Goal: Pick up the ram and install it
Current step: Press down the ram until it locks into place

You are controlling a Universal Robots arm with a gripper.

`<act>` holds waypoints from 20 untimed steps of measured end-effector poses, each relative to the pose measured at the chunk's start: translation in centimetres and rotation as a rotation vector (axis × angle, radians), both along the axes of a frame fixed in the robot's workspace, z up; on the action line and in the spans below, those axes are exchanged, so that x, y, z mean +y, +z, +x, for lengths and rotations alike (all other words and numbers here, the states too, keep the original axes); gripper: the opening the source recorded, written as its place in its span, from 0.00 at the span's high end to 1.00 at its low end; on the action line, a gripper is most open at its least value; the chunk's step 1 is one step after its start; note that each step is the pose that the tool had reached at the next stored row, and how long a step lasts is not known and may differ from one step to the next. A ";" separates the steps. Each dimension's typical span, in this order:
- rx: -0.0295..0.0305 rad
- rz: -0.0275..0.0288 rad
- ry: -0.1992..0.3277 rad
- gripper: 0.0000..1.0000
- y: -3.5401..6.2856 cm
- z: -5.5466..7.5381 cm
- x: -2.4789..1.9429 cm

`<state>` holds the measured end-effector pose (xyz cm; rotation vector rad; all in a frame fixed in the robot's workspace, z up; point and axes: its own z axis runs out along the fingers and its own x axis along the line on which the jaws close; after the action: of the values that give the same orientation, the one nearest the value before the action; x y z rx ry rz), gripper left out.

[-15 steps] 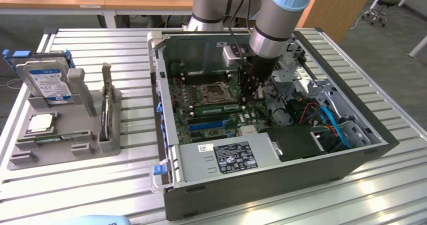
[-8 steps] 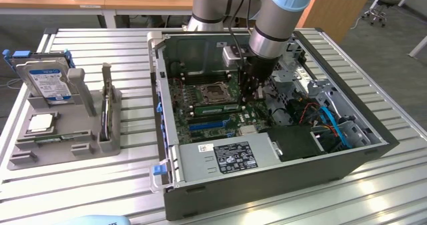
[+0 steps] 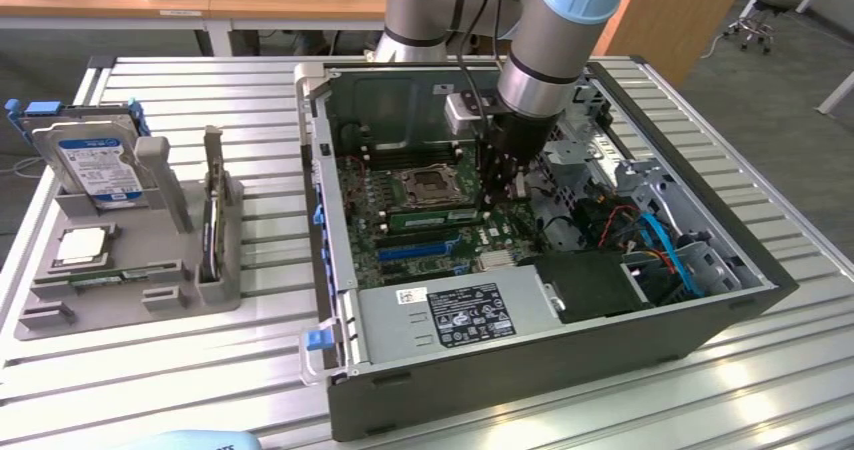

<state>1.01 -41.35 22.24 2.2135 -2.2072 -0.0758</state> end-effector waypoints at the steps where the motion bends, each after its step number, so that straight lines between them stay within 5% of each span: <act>1: -0.0001 0.0001 0.000 0.90 -0.03 0.0 0.00; 11: -0.0003 0.0013 0.000 0.90 0.04 0.0 0.02; 20: 0.0000 -0.0001 0.000 0.90 1.99 0.0 0.00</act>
<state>1.01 -41.35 24.23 2.2134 -2.2072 -0.0757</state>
